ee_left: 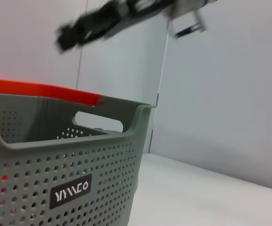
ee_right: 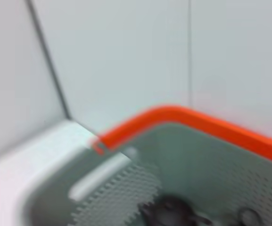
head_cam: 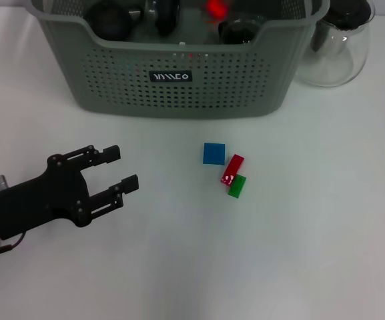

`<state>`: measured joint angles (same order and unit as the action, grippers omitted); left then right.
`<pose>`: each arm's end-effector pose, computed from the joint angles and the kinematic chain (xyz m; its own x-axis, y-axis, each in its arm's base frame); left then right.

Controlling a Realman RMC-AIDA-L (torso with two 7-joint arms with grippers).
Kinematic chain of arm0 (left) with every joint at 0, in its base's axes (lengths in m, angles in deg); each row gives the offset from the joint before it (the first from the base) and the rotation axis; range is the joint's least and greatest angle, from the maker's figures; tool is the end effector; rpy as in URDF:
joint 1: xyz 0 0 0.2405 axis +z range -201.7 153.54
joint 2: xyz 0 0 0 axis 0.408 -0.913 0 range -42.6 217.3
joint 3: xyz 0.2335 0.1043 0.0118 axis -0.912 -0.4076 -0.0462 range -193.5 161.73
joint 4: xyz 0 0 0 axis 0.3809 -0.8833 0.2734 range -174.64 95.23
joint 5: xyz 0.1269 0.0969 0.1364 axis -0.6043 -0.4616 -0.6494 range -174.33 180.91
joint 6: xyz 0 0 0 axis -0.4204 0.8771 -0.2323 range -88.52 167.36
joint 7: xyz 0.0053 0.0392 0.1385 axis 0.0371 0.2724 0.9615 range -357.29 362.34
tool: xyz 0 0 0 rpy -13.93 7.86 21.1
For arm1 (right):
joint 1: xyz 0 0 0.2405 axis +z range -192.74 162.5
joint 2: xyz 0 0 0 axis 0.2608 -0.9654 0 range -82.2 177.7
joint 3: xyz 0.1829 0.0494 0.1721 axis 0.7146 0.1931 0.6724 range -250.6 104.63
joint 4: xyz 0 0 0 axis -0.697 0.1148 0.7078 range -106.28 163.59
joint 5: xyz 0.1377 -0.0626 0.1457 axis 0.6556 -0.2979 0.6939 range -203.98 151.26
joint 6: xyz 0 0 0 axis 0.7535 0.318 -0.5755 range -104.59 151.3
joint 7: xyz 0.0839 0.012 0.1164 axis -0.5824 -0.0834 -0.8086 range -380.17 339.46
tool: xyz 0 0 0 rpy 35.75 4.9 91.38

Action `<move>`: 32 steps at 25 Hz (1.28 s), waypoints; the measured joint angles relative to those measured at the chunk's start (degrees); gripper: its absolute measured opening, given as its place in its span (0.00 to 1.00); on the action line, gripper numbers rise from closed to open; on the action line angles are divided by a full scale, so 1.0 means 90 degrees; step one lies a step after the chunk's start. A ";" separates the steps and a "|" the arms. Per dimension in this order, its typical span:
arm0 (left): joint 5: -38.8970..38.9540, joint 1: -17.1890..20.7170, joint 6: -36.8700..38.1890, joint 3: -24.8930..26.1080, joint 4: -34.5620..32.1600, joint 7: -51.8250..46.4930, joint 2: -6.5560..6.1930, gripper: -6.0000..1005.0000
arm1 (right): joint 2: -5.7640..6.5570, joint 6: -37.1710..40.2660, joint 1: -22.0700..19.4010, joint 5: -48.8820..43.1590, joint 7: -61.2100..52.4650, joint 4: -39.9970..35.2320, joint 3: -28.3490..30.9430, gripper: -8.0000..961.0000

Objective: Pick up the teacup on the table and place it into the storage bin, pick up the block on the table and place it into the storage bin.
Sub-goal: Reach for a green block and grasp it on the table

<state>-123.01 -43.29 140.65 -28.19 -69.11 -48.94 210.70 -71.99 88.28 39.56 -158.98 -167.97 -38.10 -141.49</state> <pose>-0.3174 0.2321 -0.0168 0.7134 0.1996 0.6717 0.4768 -0.8408 -0.2565 0.0285 0.4457 0.0109 0.8222 -0.4377 -0.3638 -0.5590 -0.7411 -0.3719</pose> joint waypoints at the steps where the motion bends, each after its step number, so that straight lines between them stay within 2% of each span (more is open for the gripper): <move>1: 0.0000 -0.0001 0.0002 -0.0001 -0.0003 0.0000 -0.0002 0.62 | 0.0013 0.0447 -0.0289 0.0318 0.0096 -0.0498 0.0086 0.70; 4: 0.0000 0.0000 0.0012 0.0004 -0.0014 -0.0002 -0.0013 0.62 | 0.0077 0.1731 -0.0973 0.1296 0.0577 -0.1478 0.0361 0.75; 7: 0.0000 0.0005 -0.0002 0.0018 -0.0022 -0.0004 -0.0015 0.62 | 0.0148 0.2898 -0.1529 0.2078 0.1006 -0.1912 0.0641 0.72; 11: 0.0000 0.0006 -0.0020 0.0066 -0.0025 -0.0005 -0.0015 0.62 | 0.0229 0.3854 -0.1844 0.1773 0.1112 -0.1876 0.0606 0.70; 13: 0.0000 0.0004 -0.0032 0.0069 -0.0023 -0.0005 -0.0015 0.62 | 0.0161 0.4114 -0.1855 0.1151 0.1112 -0.1797 0.0347 0.70; 15: 0.0000 -0.0002 -0.0043 0.0069 -0.0013 -0.0005 -0.0014 0.62 | 0.0016 0.4161 -0.1801 0.0254 0.1089 -0.1703 -0.0109 0.70; 17: 0.0000 -0.0006 -0.0050 0.0069 -0.0004 -0.0005 -0.0015 0.62 | -0.0065 0.4023 -0.1702 -0.0370 0.0997 -0.1501 -0.0602 0.70; 20: 0.0000 0.0008 -0.0055 0.0073 0.0002 -0.0005 -0.0015 0.63 | -0.0070 0.3712 -0.1509 -0.0682 0.0874 -0.1029 -0.1263 0.70; 24: 0.0000 0.0031 -0.0057 0.0091 -0.0007 -0.0005 -0.0014 0.63 | -0.0057 0.3339 -0.1231 -0.0694 0.0943 -0.0364 -0.1800 0.58; 25: 0.0000 0.0033 -0.0056 0.0105 -0.0005 -0.0005 -0.0014 0.63 | -0.0053 0.3238 -0.1170 -0.0699 0.0952 -0.0220 -0.1884 0.55; 29: -0.0007 0.0035 -0.0053 0.0147 -0.0006 -0.0004 -0.0014 0.63 | -0.0077 0.2624 -0.0906 -0.0712 0.0883 0.0644 -0.2047 0.55; 32: -0.0003 0.0033 -0.0051 0.0147 -0.0003 -0.0004 -0.0014 0.63 | -0.0091 0.2390 -0.0856 -0.0706 0.0876 0.0865 -0.2107 0.54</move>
<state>-123.04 -42.99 140.20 -26.87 -69.13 -48.98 210.57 -72.81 109.80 31.85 -165.34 -160.09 -30.32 -160.45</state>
